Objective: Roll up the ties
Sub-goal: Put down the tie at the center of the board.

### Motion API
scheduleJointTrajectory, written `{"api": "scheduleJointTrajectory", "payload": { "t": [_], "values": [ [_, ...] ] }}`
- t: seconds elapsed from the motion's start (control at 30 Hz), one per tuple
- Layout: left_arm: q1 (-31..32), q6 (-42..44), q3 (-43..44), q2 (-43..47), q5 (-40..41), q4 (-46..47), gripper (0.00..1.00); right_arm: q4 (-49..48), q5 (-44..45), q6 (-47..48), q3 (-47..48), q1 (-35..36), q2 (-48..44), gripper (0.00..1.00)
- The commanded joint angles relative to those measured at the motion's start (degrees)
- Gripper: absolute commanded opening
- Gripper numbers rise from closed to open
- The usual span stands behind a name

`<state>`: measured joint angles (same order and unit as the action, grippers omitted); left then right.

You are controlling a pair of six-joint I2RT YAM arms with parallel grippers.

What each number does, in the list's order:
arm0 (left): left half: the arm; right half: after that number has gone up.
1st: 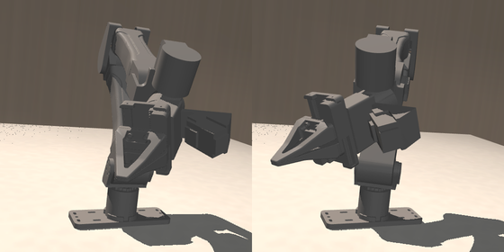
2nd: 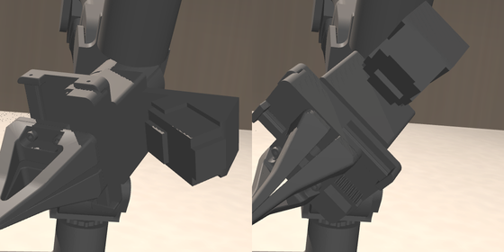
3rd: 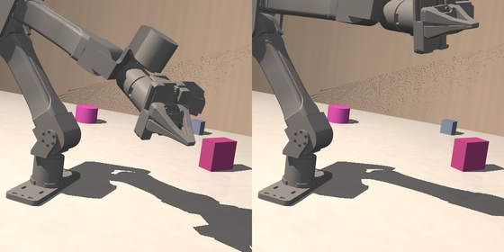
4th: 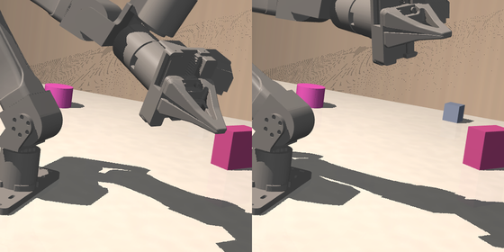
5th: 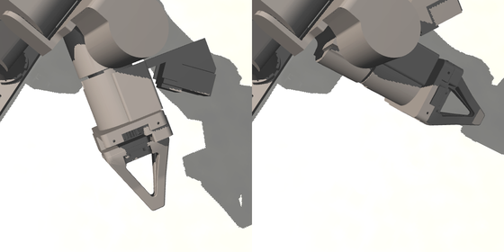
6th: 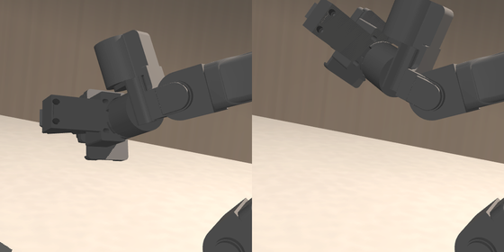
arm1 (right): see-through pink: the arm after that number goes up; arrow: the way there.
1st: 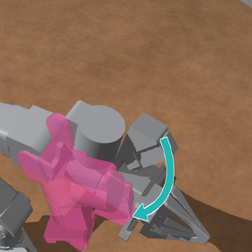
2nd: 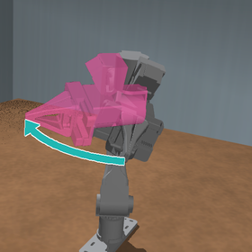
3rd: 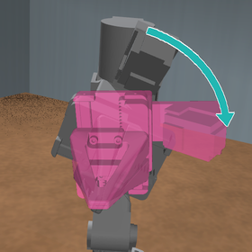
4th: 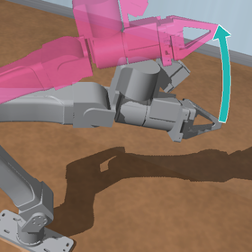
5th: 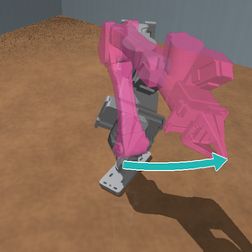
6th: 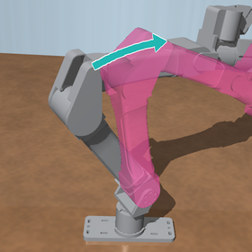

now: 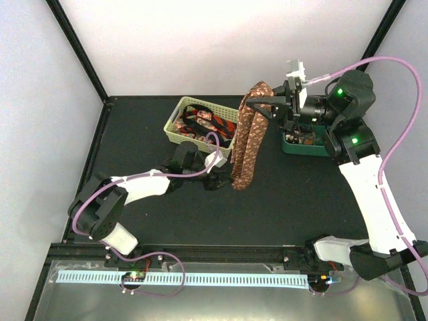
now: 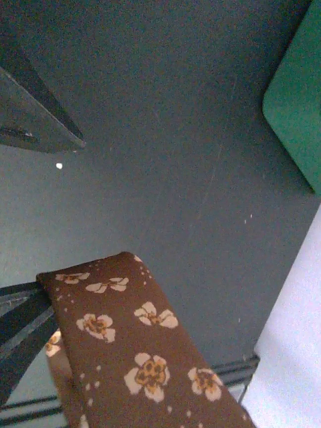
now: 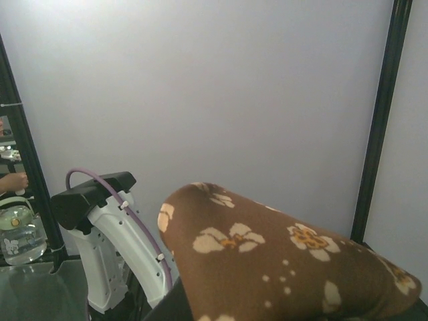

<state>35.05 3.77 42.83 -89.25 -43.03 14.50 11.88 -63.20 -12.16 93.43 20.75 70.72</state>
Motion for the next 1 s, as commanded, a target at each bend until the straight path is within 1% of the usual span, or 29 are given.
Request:
{"api": "scheduleJointTrajectory", "payload": {
  "t": [0.0, 0.1, 0.17, 0.23, 0.3, 0.33, 0.37, 0.43, 0.5, 0.57, 0.63, 0.73, 0.77, 0.83, 0.97],
  "values": [
    [2.0, -4.5, 1.7, -0.4, 10.7, 2.8, 0.51, -3.1, -0.8, -2.5, 1.4, -0.1, 0.7, 0.02],
    [1.3, -2.5, 2.0, 0.8, 14.3, -0.3, 0.38, -1.7, -0.3, -1.4, 1.2, -0.2, 0.5, 0.02],
    [-0.2, 0.4, 1.3, 3.0, 14.6, -3.4, 0.22, 0.3, 0.4, 1.1, 0.7, -0.2, 0.0, 0.02],
    [-2.4, 4.7, 0.4, 6.2, 16.1, -7.4, 0.10, 2.6, 1.3, 4.1, -0.4, -0.3, -0.6, 0.02],
    [-5.4, 10.1, -0.7, 10.1, 20.5, -11.4, 0.02, 3.9, 1.6, 7.3, -3.6, -0.4, -1.6, 0.02],
    [-8.1, 9.5, -1.5, 12.4, 19.4, -11.8, 0.02, 4.7, 1.6, 9.5, -5.4, -0.3, -2.4, 0.02],
    [-10.3, 11.6, -1.2, 14.1, 18.3, -13.8, 0.02, 6.2, 1.7, 12.4, -7.2, -0.4, -2.8, 0.02],
    [-11.3, 17.2, 0.5, 17.5, 26.4, -20.3, 0.02, 10.6, 2.2, 20.3, -10.8, -0.4, -3.2, 0.01],
    [-12.6, 24.0, 0.5, 19.9, 32.7, -24.5, 0.02, 18.2, 3.3, 31.3, -12.9, -0.4, -2.6, 0.02],
    [-14.3, 31.6, -1.9, 22.8, 37.1, -26.0, 0.01, 25.7, 4.2, 41.9, -14.6, -0.3, -1.3, 0.02],
    [-15.9, 37.1, -4.9, 24.7, 40.5, -27.0, 0.02, 32.3, 4.9, 51.2, -16.2, -0.3, 1.1, 0.02],
    [-17.3, 42.1, -9.2, 26.2, 44.3, -28.0, 0.02, 43.9, 8.4, 68.1, -18.0, 0.1, 6.1, 0.02],
    [-17.5, 42.9, -10.3, 26.3, 45.2, -28.2, 0.01, 46.3, 10.0, 72.5, -18.8, 0.4, 8.2, 0.02],
    [-17.6, 43.5, -12.4, 26.6, 47.2, -28.0, 0.01, 47.8, 14.4, 78.2, -21.1, 1.6, 12.0, 0.02],
    [-17.9, 43.6, -15.5, 26.1, 50.8, -24.9, 0.02, 42.2, 25.1, 82.8, -27.1, 4.9, 17.6, 0.02]
  ]
}}
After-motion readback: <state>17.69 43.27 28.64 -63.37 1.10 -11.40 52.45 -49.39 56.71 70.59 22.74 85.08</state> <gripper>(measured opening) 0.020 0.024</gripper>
